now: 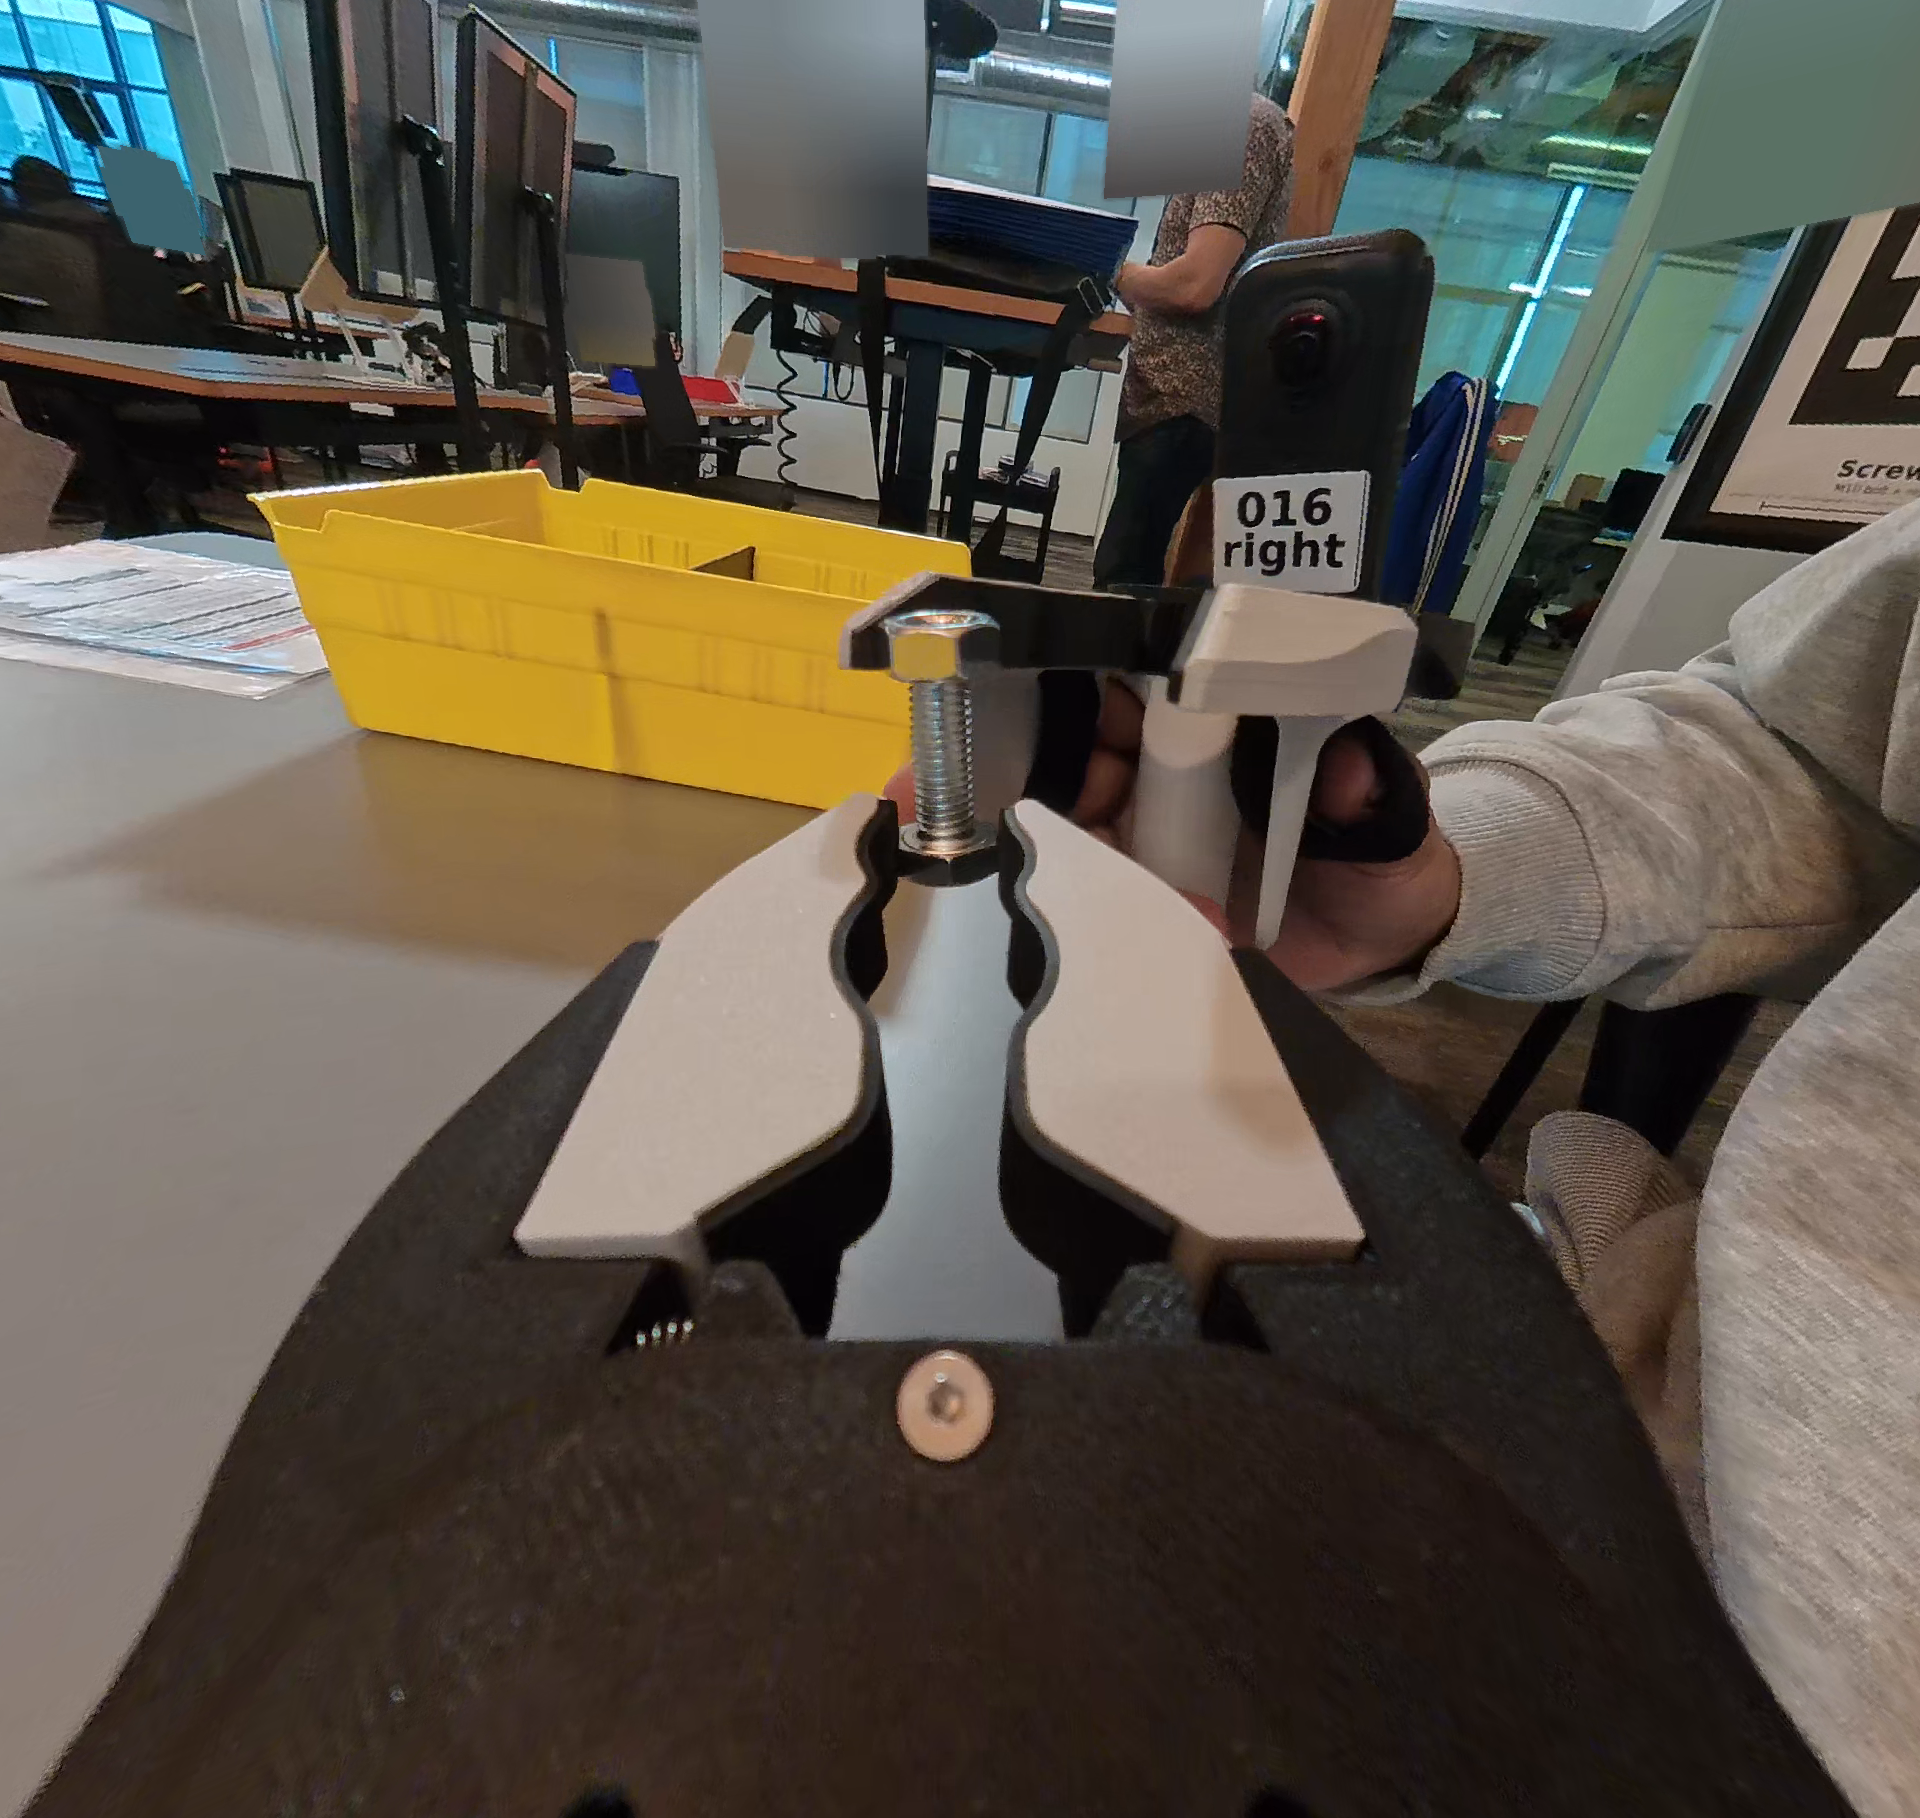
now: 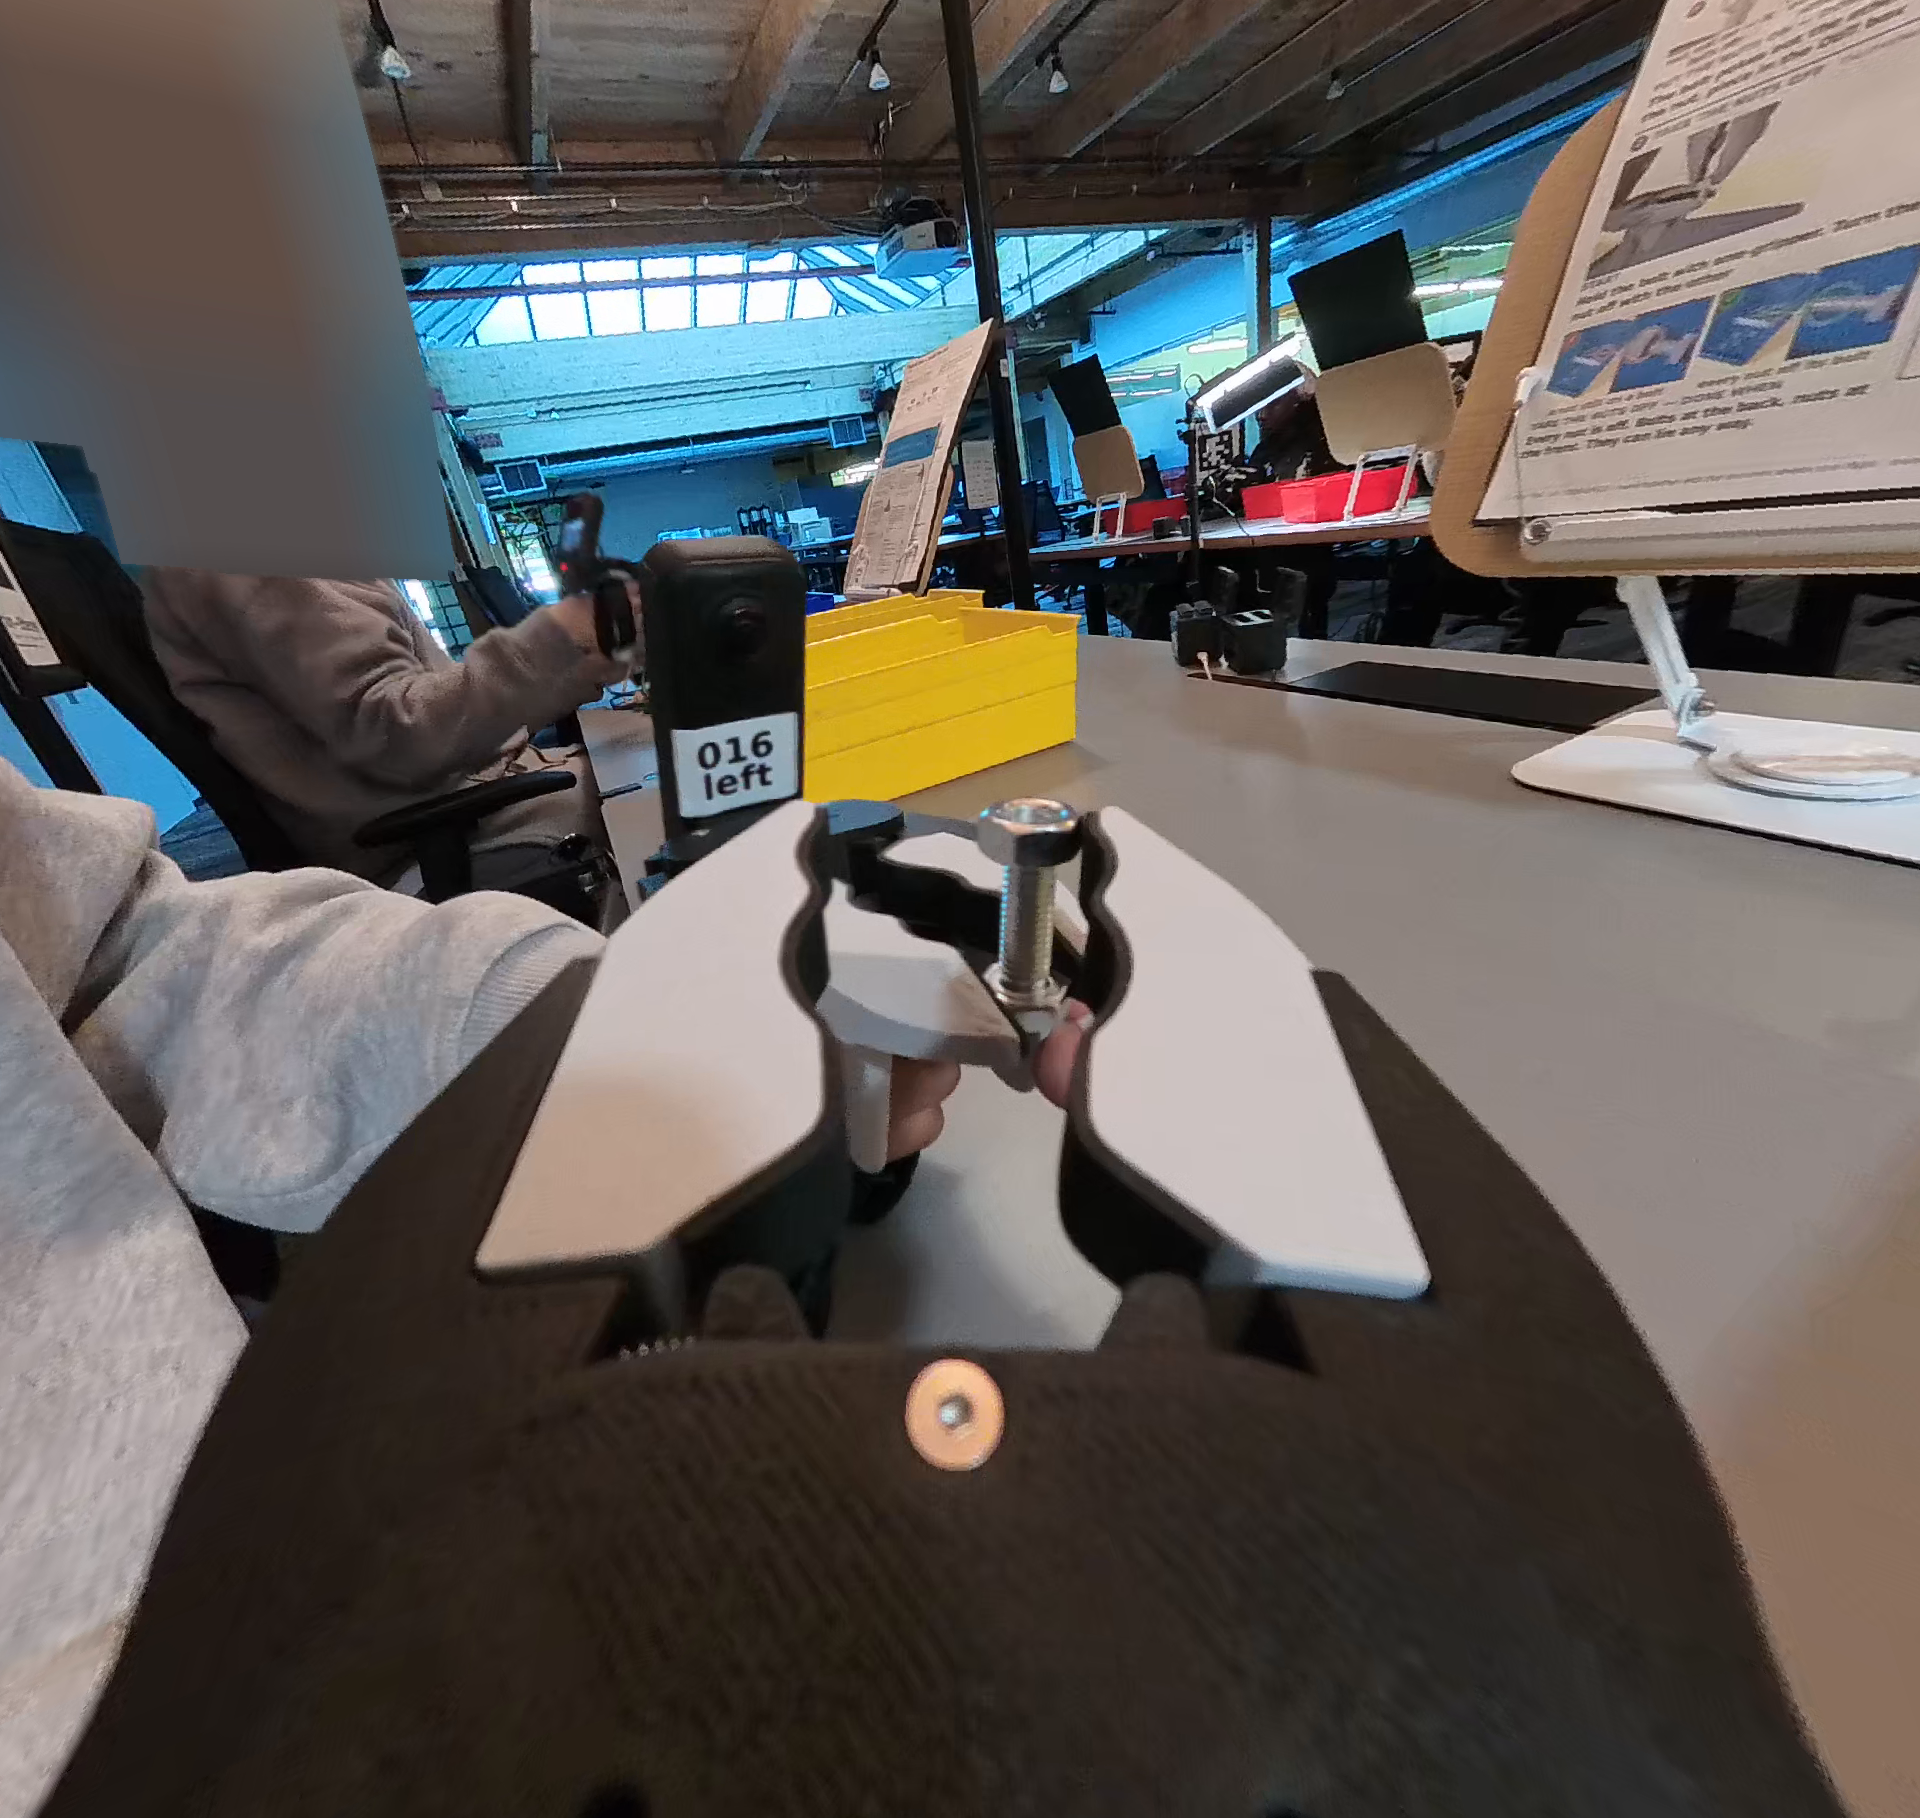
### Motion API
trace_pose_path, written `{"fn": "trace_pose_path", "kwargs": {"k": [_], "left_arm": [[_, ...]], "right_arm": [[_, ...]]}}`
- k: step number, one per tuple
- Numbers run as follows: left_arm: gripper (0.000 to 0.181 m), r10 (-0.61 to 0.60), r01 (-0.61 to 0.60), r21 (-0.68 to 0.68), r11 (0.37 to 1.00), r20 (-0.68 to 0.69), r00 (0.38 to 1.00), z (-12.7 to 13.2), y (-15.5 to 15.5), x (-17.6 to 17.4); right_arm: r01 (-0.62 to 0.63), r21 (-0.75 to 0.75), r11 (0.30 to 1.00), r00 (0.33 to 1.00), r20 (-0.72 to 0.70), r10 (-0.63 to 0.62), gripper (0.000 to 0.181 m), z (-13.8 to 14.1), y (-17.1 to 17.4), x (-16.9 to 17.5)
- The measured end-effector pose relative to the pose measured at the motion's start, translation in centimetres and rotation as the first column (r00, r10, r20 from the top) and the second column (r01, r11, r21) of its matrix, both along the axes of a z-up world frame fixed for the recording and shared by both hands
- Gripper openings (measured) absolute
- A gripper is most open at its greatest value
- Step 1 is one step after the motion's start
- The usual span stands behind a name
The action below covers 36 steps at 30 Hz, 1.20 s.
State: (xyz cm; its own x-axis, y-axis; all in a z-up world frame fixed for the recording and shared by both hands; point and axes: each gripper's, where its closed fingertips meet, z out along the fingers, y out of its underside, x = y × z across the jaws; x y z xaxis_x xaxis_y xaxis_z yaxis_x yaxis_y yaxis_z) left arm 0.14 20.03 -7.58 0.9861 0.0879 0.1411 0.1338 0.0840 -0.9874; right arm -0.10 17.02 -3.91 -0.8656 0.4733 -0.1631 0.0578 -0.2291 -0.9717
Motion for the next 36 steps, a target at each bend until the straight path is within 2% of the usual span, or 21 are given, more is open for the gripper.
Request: {"fn": "trace_pose_path", "kwargs": {"k": [8,18,23,27,31,36], "left_arm": [[0.018,-0.007,0.007,-0.011,1.0,-0.024,1.0,0.0,0.1,0.4],[0.018,-0.027,0.025,-0.031,0.999,-0.064,0.998,-0.2,0.4,1.0],[0.018,-0.033,0.03,-0.036,0.999,-0.076,0.997,-0.2,0.5,1.3],[0.019,-0.015,0.014,-0.013,1.0,-0.052,0.999,0.0,0.3,0.9],[0.018,0.032,-0.032,0.04,0.999,0.003,0.999,0.3,-0.3,-0.3],[0.019,0.133,-0.132,0.016,0.991,-0.025,0.991,0.2,-0.6,-1.4]], "right_arm": [[-0.002,0.014,1.0,1.0,-0.013,0.002,0.048,-0.1,-0.2,0.1],[-0.015,0.019,1.0,1.0,-0.007,0.015,0.039,-0.1,-0.3,0.2],[-0.035,0.012,0.999,0.999,-0.002,0.036,0.04,-0.1,-0.5,0.5],[-0.038,0.013,0.999,0.999,-0.013,0.038,0.045,0.0,-0.6,0.6],[0.048,-0.007,0.999,0.998,-0.043,-0.048,0.055,0.5,0.5,-0.3],[0.105,0.023,0.994,0.993,-0.064,-0.103,0.068,0.2,0.4,-0.7]]}}
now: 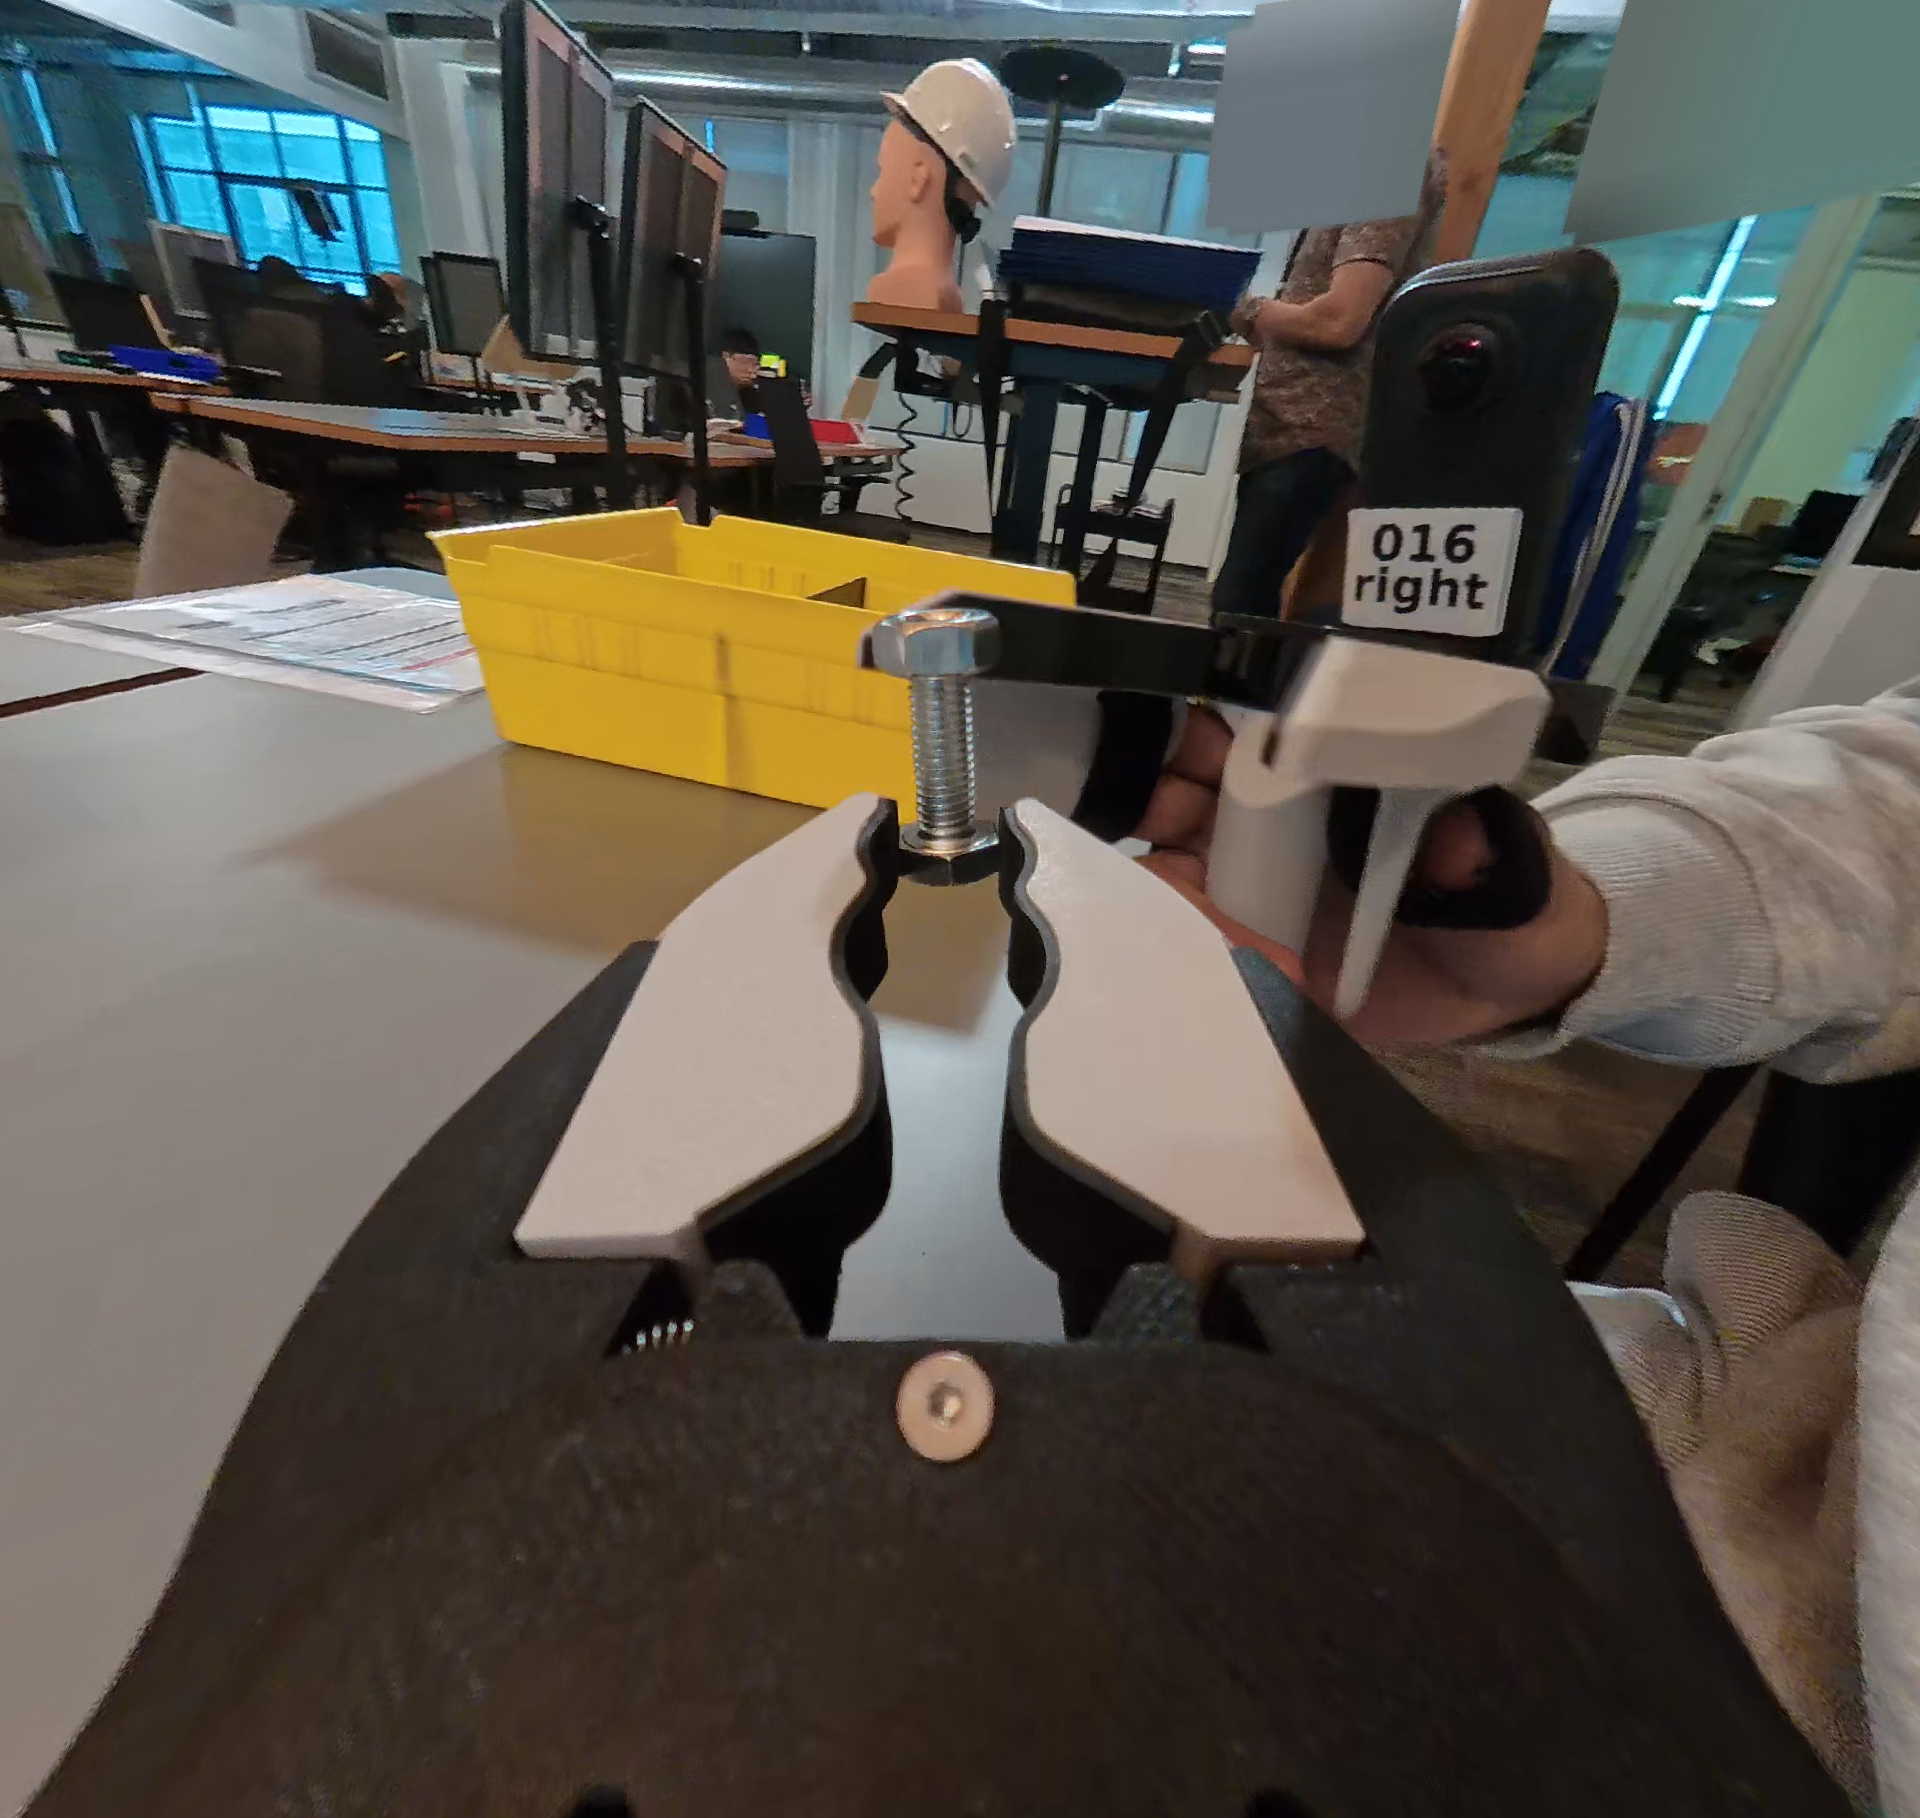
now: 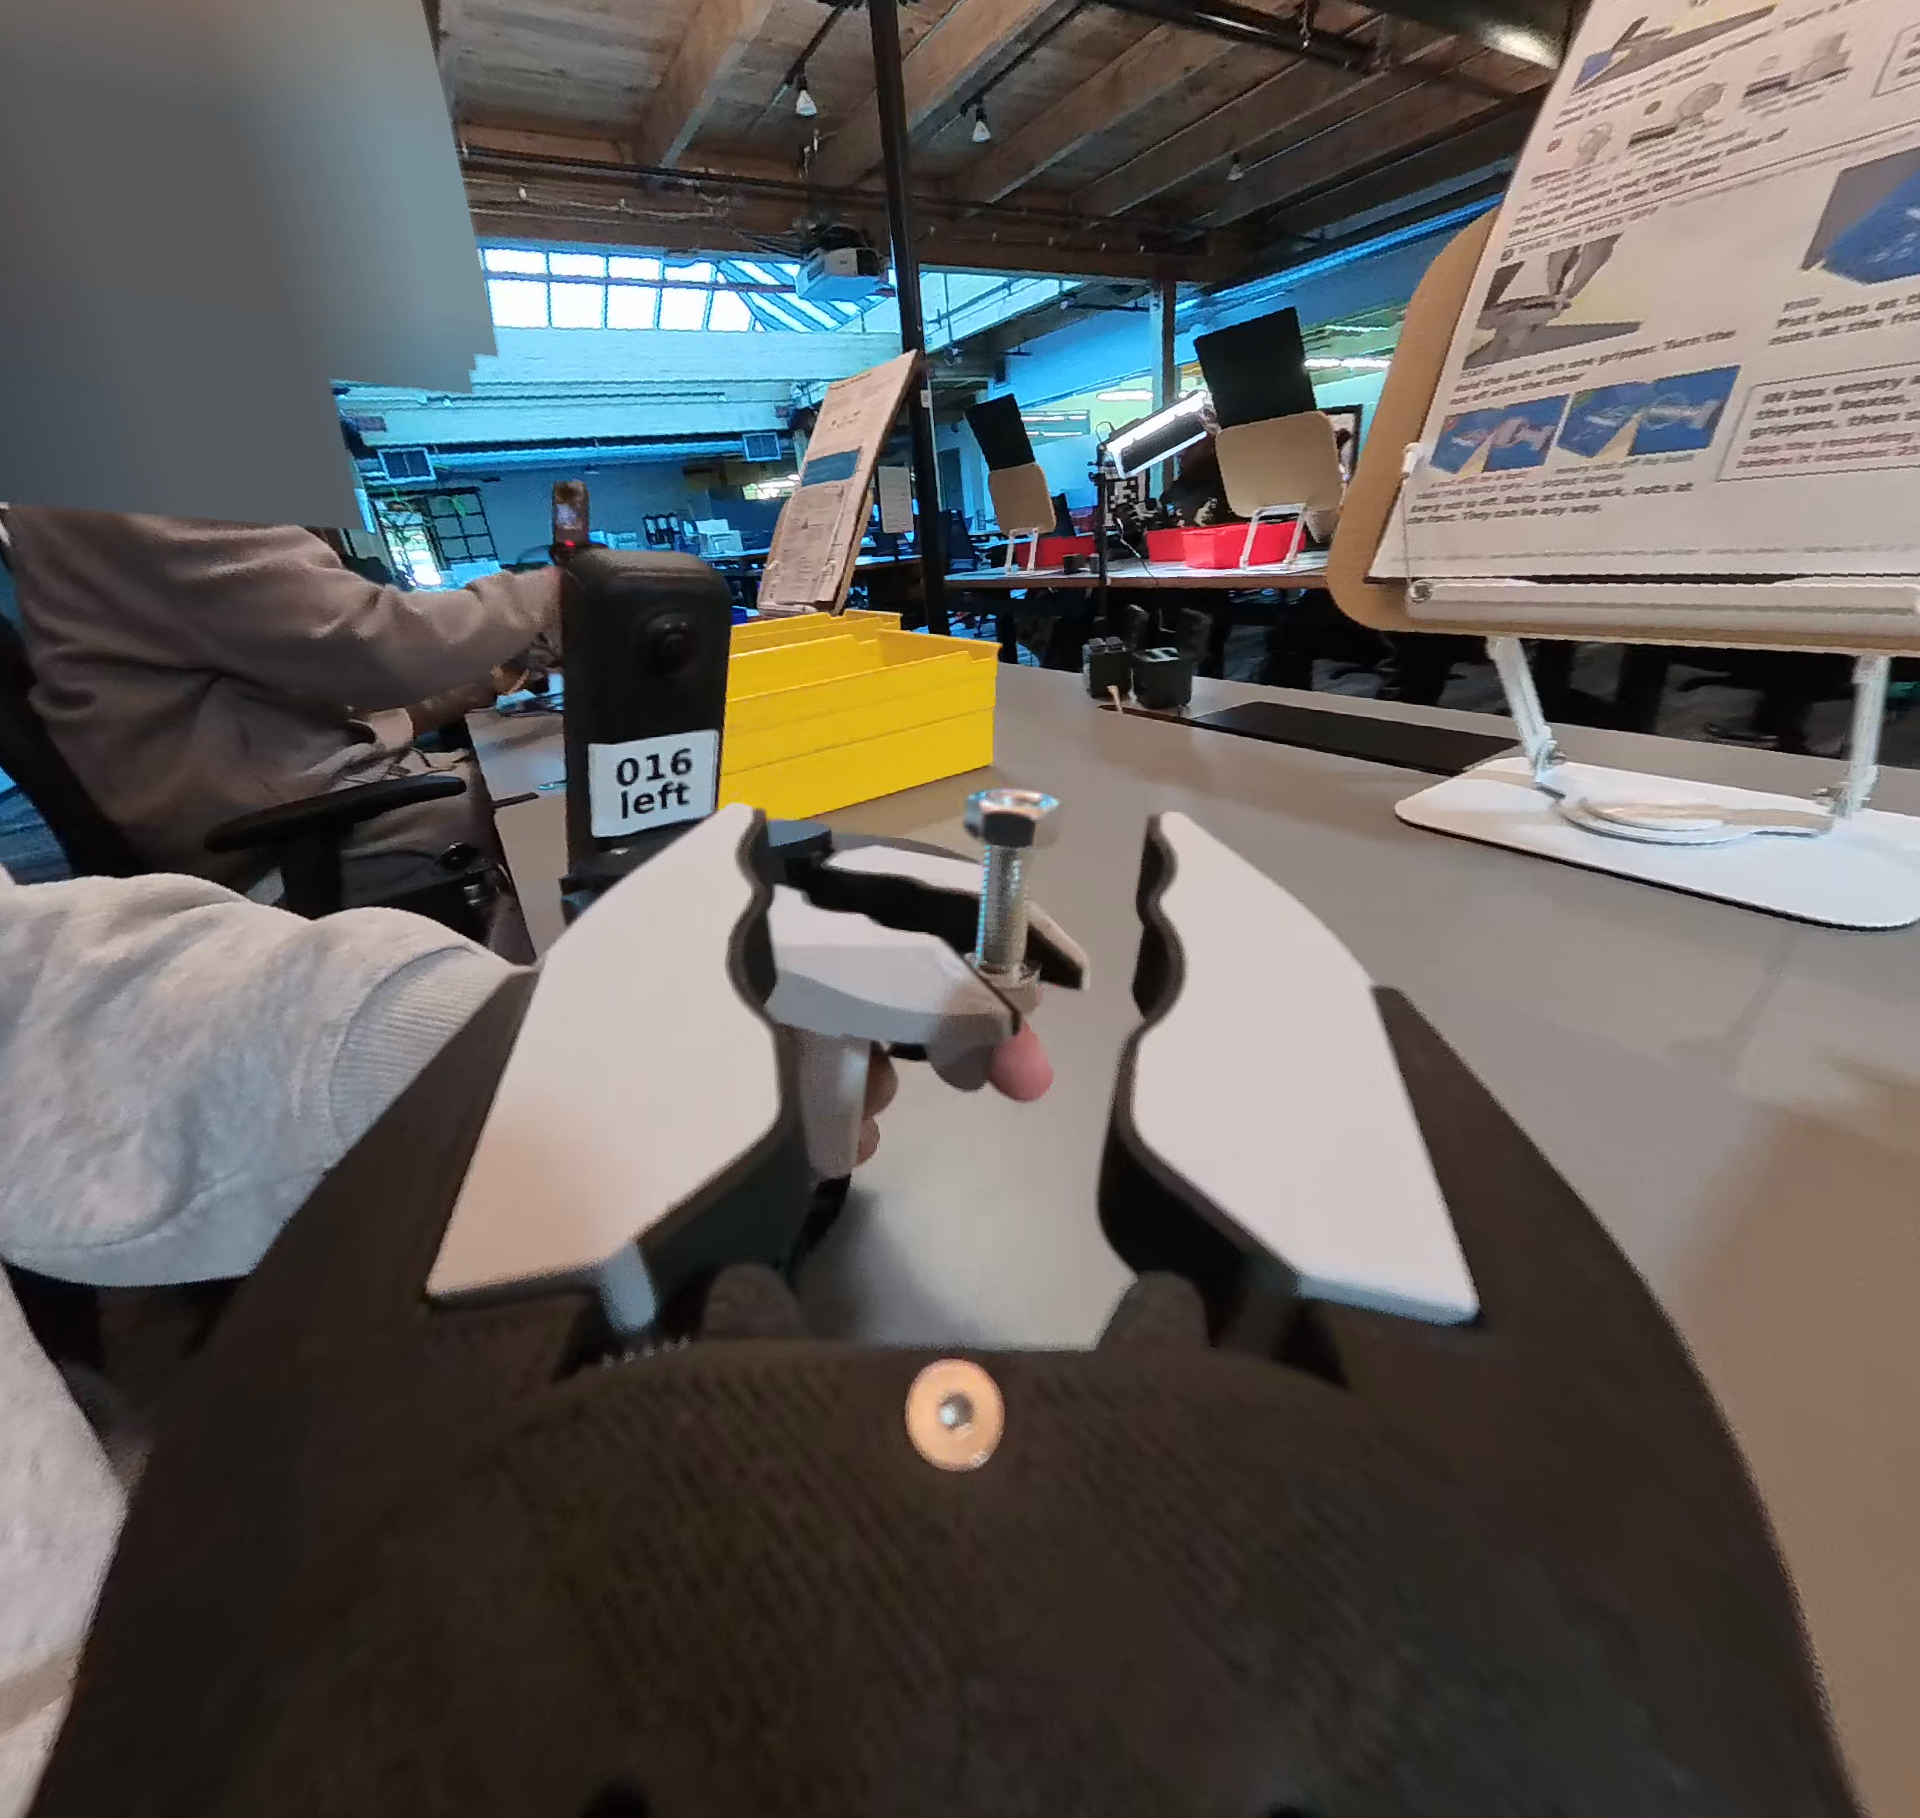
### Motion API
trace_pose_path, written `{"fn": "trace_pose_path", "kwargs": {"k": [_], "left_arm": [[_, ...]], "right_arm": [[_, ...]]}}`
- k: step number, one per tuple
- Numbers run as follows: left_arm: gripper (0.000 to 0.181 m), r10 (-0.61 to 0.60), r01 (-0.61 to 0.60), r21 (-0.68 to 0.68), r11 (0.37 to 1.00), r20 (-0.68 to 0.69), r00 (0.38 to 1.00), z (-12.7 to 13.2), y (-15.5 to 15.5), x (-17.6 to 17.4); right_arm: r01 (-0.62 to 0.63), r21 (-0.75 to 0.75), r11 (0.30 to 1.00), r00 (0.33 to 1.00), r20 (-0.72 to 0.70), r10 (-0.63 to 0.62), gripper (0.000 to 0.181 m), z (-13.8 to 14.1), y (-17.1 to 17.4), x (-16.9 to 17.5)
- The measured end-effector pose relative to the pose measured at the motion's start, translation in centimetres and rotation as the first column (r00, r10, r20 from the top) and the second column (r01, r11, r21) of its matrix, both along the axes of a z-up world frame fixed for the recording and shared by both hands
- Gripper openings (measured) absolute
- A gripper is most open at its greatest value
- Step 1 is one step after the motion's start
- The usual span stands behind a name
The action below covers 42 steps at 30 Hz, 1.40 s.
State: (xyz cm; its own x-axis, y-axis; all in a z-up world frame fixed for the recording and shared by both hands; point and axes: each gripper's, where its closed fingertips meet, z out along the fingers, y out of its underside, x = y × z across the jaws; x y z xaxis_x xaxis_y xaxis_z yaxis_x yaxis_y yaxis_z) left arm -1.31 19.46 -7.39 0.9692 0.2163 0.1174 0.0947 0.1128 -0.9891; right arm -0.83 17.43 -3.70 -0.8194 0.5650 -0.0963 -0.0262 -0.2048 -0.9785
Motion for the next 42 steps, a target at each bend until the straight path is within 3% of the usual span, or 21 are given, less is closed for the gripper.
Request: {"fn": "trace_pose_path", "kwargs": {"k": [7,18,31,42], "left_arm": [[0.019,0.067,-0.066,-0.06,0.996,0.009,0.998,-0.6,0.2,-0.7],[0.019,0.074,-0.091,-0.152,0.984,-0.116,0.99,-1.2,1.3,0.5],[0.019,-0.002,-0.012,-0.134,0.991,-0.107,0.994,-1.0,2.0,2.2],[0.019,-0.029,0.022,-0.093,0.995,-0.068,0.997,-0.7,1.8,2.2]], "right_arm": [[-0.046,-0.037,0.998,0.998,0.049,0.048,0.083,-0.2,-1.3,0.7],[-0.059,-0.055,0.997,0.996,0.061,0.062,0.093,-0.1,-1.7,0.8],[-0.067,-0.041,0.997,0.995,0.069,0.07,0.053,-0.3,-1.2,0.7],[-0.068,-0.037,0.997,0.995,0.076,0.071,0.034,-0.2,-0.5,0.5]]}}
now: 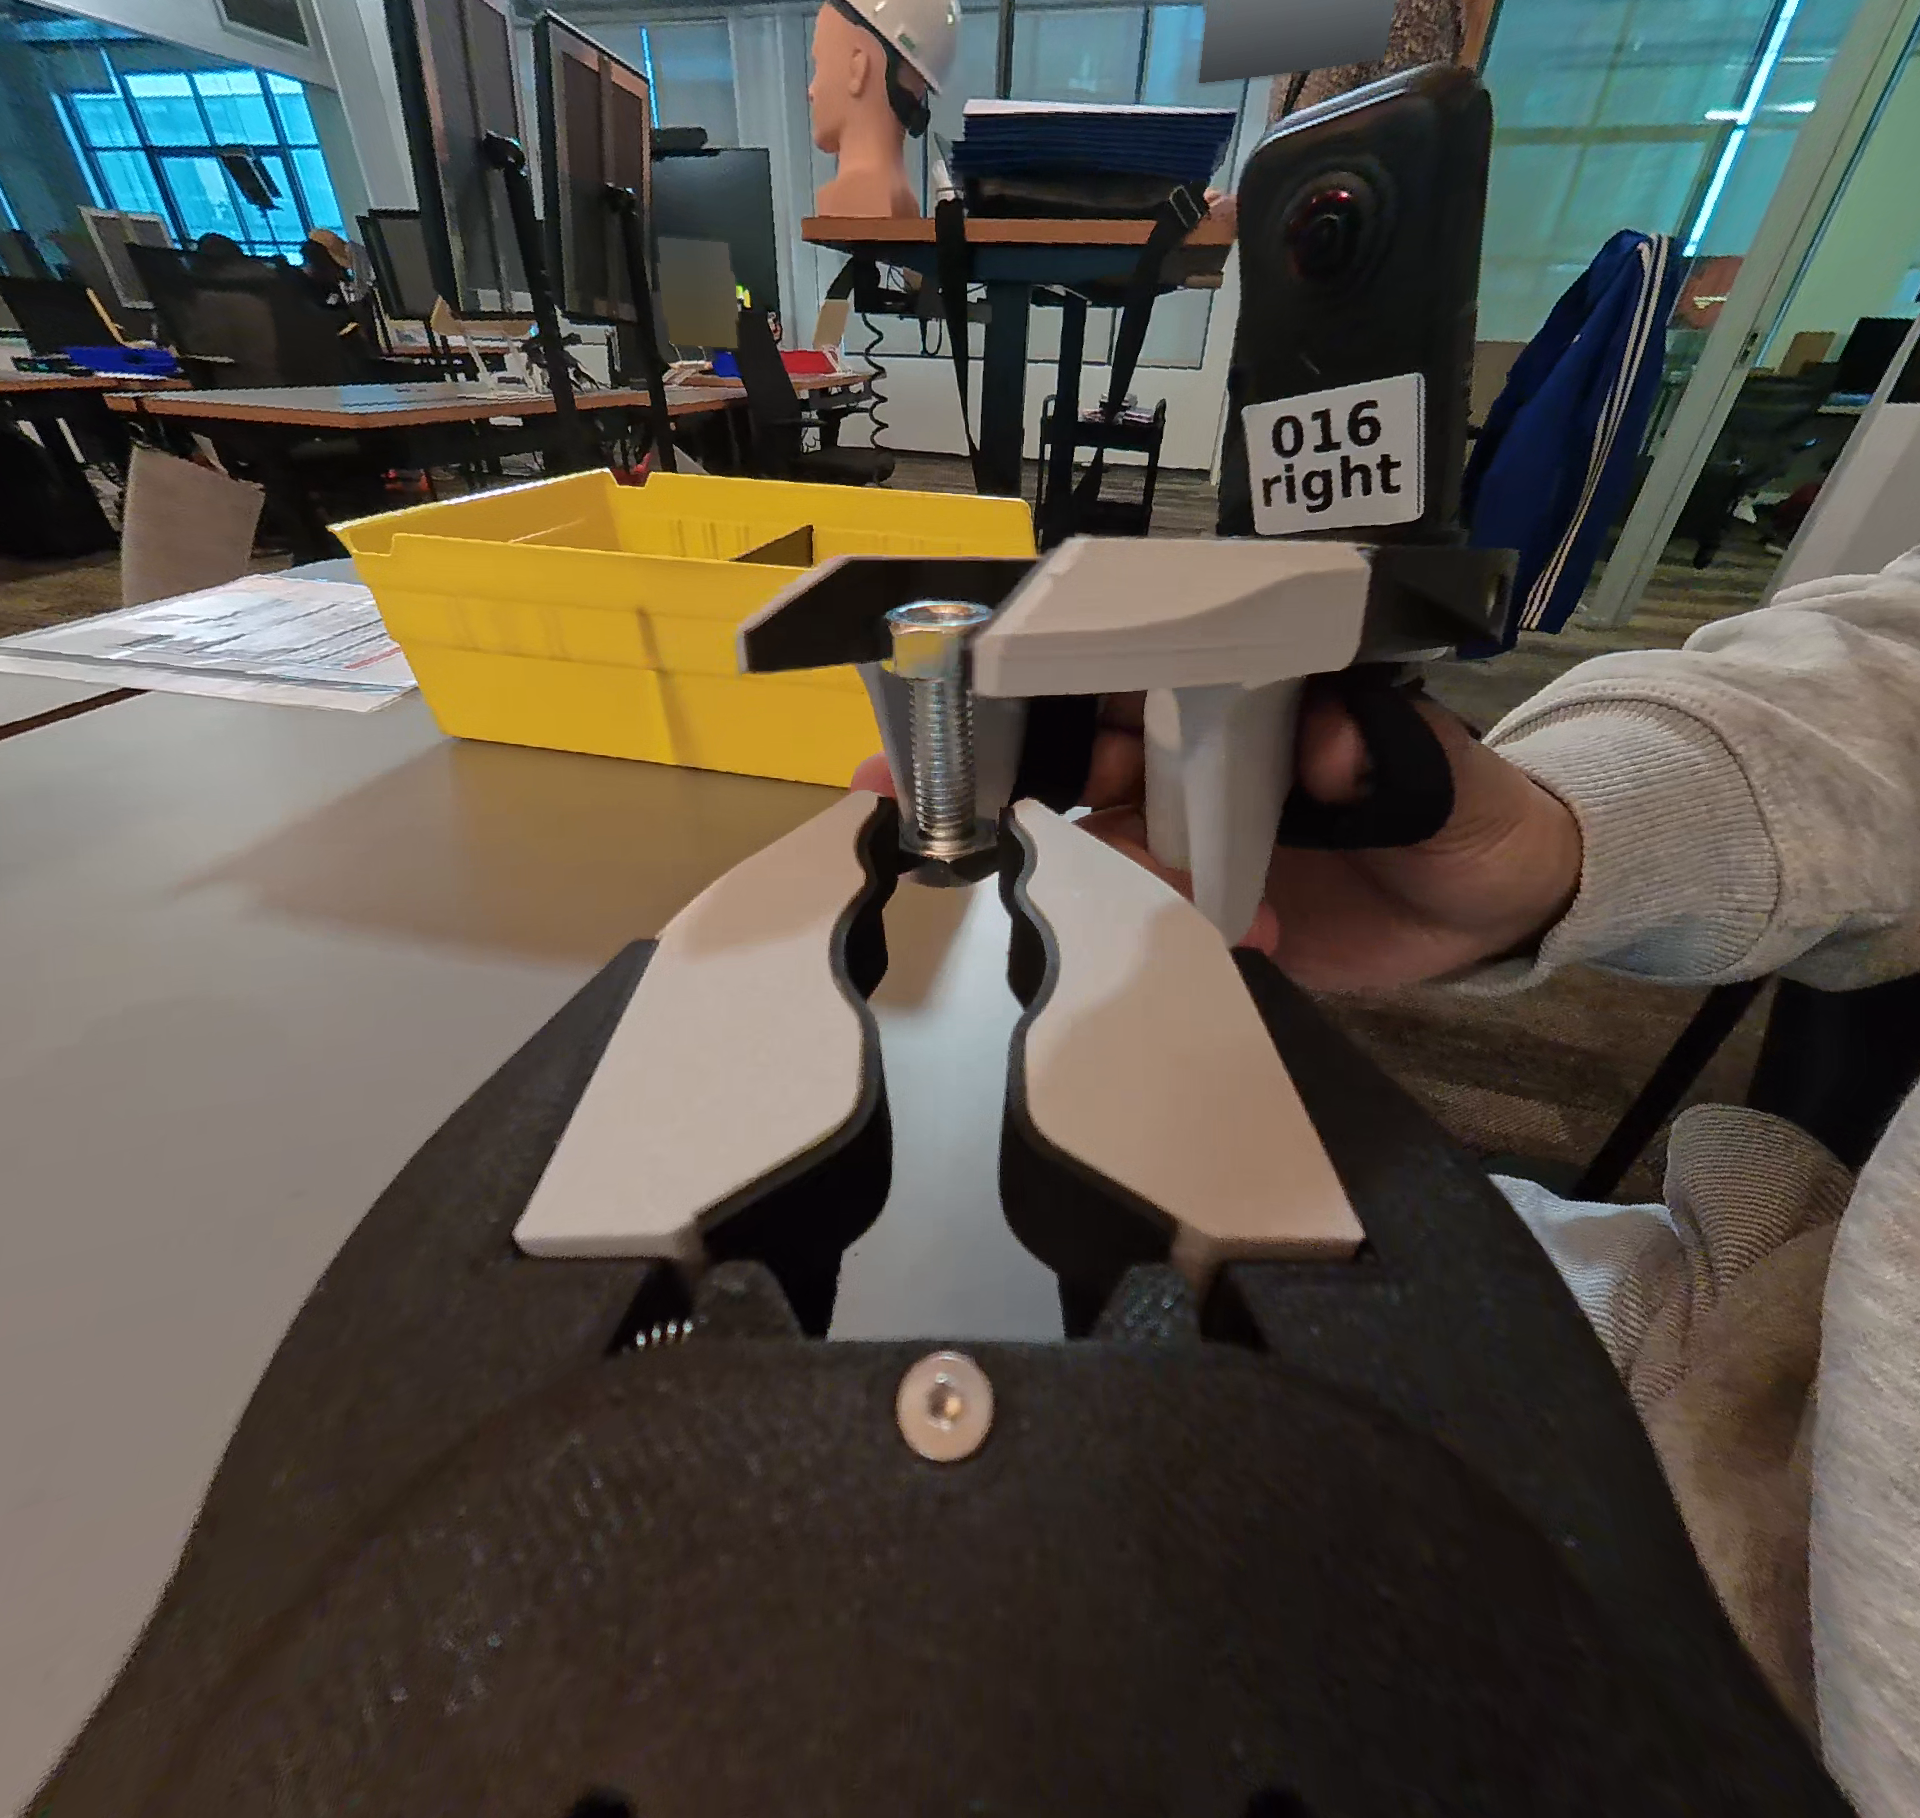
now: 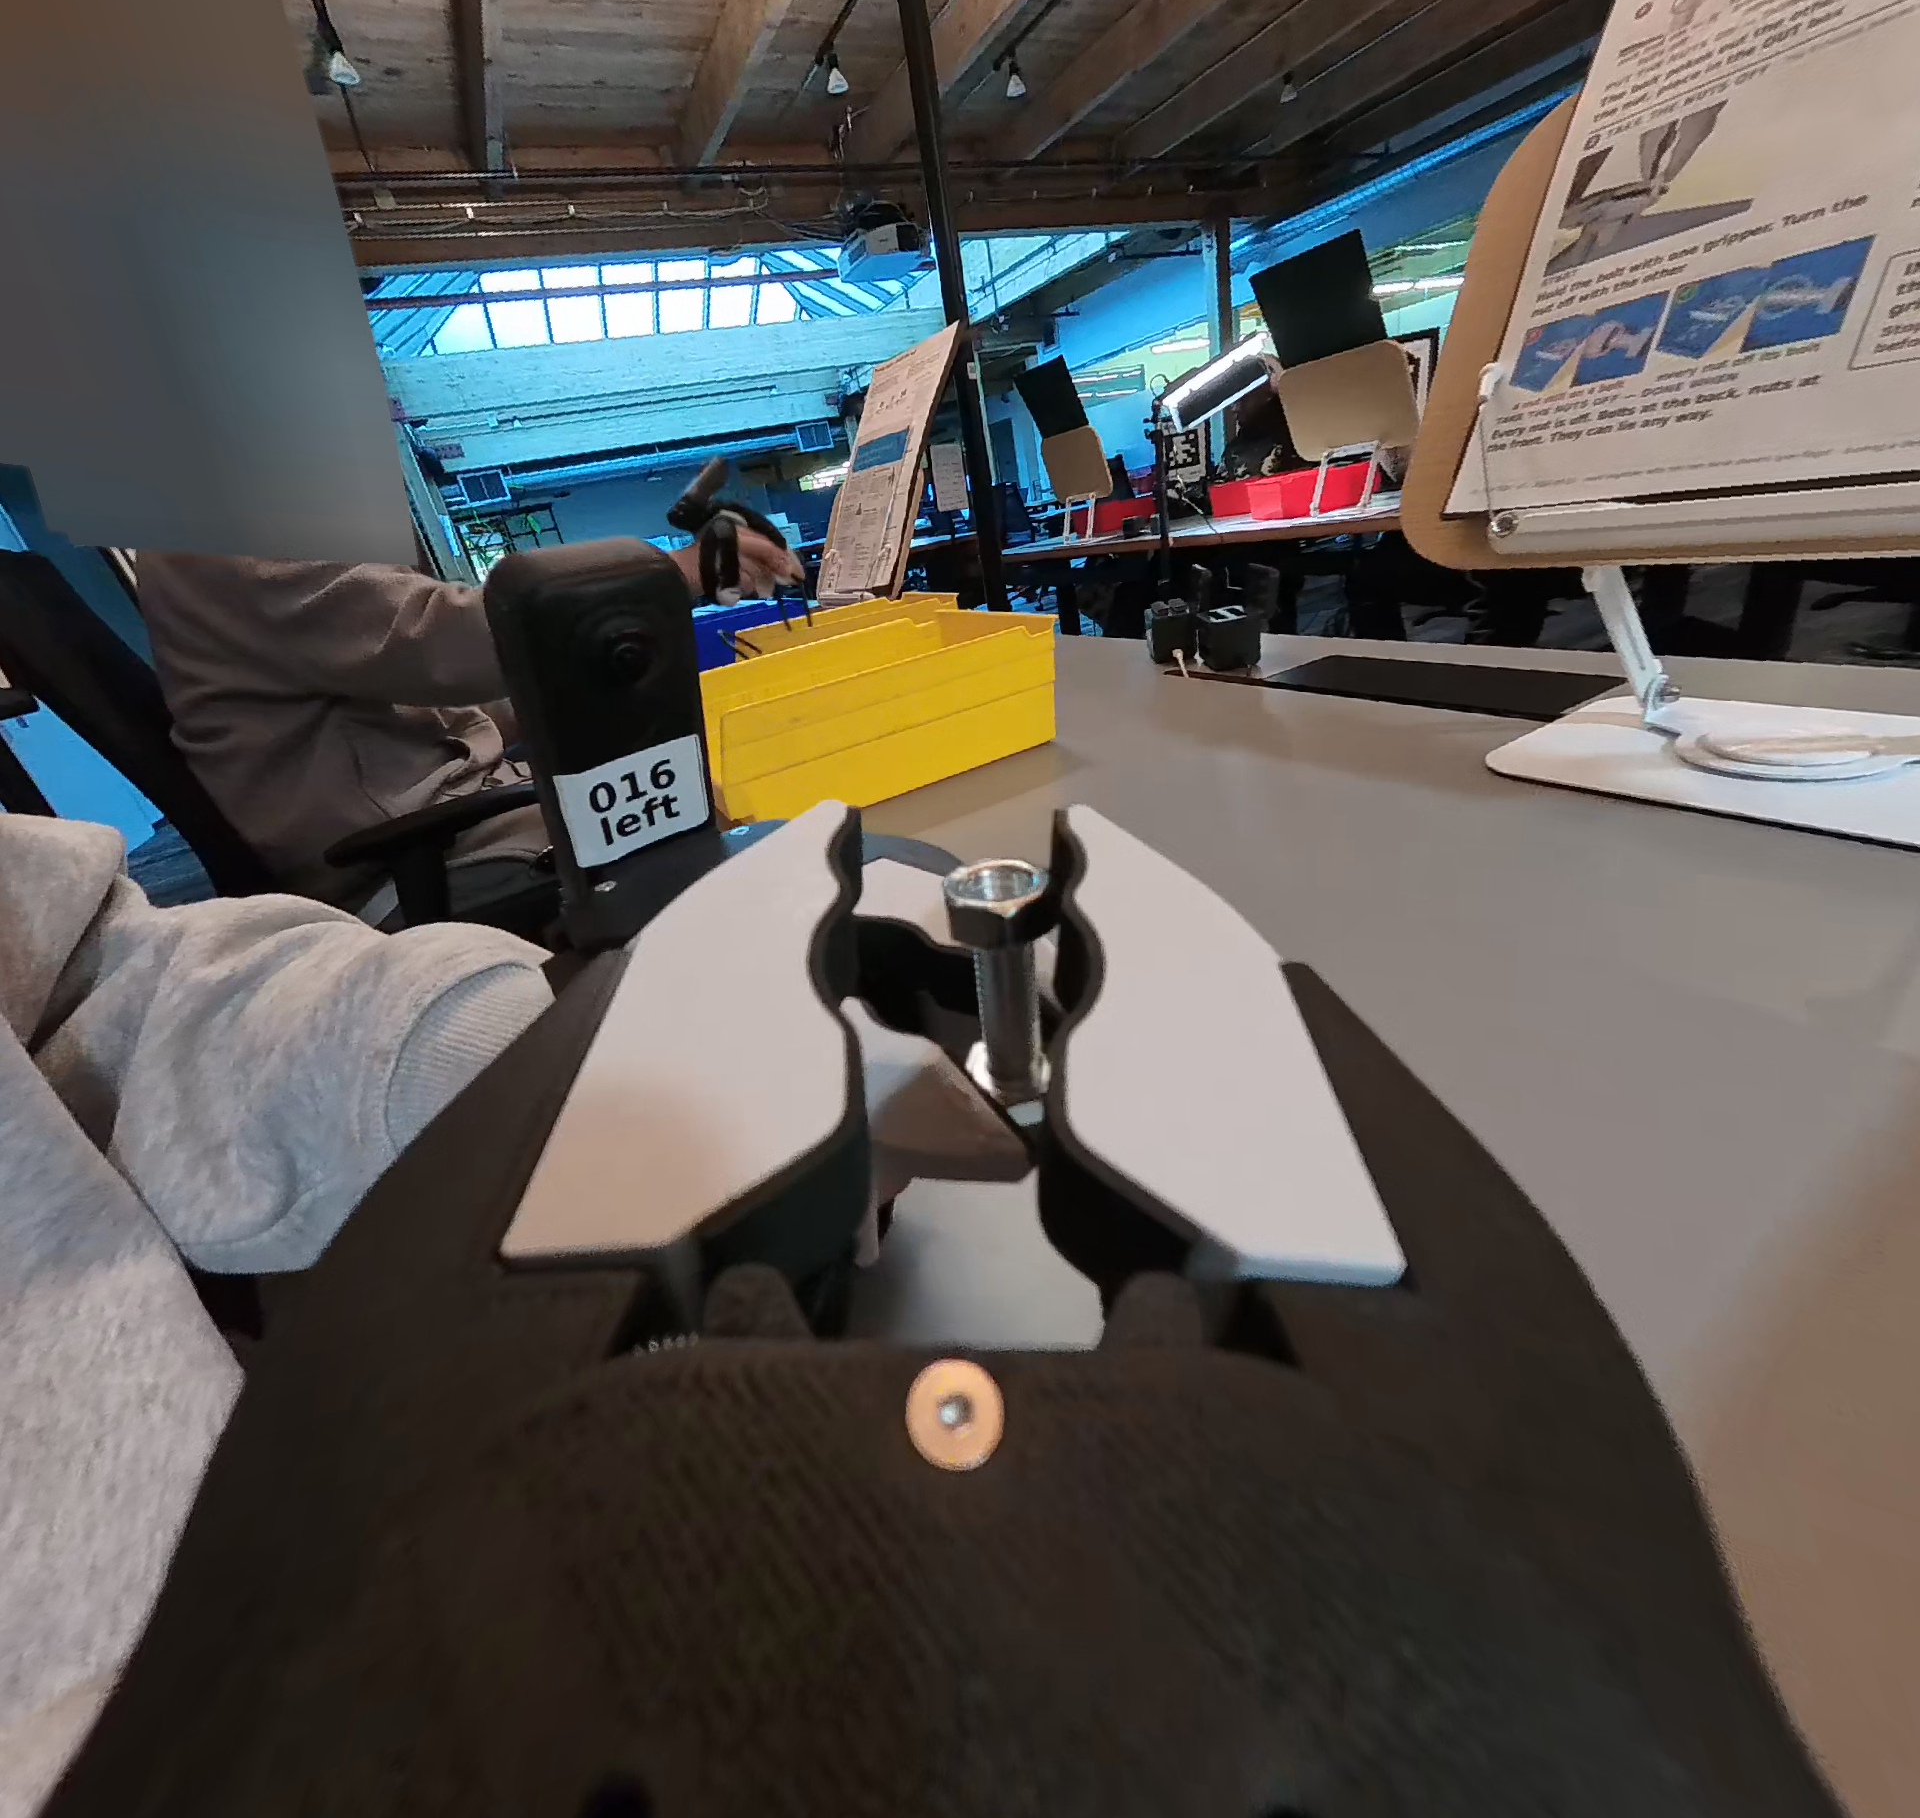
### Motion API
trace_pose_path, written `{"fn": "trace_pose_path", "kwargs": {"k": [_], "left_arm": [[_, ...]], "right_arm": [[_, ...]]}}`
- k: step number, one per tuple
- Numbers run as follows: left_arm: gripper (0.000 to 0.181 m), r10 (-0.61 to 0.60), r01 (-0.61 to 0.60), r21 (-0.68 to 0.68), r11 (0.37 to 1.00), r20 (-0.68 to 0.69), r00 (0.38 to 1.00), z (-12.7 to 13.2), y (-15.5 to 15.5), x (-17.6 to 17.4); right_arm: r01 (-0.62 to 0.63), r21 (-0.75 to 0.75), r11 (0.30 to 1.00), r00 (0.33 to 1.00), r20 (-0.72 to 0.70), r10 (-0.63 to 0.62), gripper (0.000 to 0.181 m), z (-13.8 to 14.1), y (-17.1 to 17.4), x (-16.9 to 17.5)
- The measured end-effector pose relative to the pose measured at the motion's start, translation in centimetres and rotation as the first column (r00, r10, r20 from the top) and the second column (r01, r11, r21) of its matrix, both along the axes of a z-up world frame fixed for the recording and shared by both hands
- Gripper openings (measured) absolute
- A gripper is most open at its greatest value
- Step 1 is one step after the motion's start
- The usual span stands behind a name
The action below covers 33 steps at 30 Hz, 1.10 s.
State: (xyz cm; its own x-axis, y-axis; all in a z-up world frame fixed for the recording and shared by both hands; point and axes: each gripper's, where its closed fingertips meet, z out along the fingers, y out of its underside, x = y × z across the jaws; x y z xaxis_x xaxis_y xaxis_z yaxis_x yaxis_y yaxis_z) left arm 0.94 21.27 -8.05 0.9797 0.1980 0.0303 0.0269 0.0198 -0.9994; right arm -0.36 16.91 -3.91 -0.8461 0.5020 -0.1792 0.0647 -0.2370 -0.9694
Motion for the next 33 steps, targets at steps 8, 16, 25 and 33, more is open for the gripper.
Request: {"fn": "trace_pose_path", "kwargs": {"k": [8,16,25,33], "left_arm": [[0.019,0.028,-0.029,0.018,0.999,0.015,0.999,0.1,-0.4,-0.7],[0.019,0.056,-0.056,0.017,0.998,0.017,0.998,0.1,-0.5,-1.0],[0.019,0.041,-0.041,0.025,0.999,0.021,0.999,0.2,-0.4,-0.8],[0.019,-0.012,0.009,0.064,0.998,0.04,0.999,0.6,-0.6,-0.4]], "right_arm": [[0.078,0.013,0.997,0.997,-0.021,-0.077,0.048,0.2,0.9,-0.5],[0.129,0.056,0.99,0.991,-0.028,-0.127,0.035,0.2,2.0,-0.6],[0.113,0.092,0.989,0.994,-0.012,-0.112,0.018,-0.4,1.8,-0.5],[-0.015,0.009,1.0,1.0,0.022,0.014,0.018,0.0,1.8,-0.2]]}}
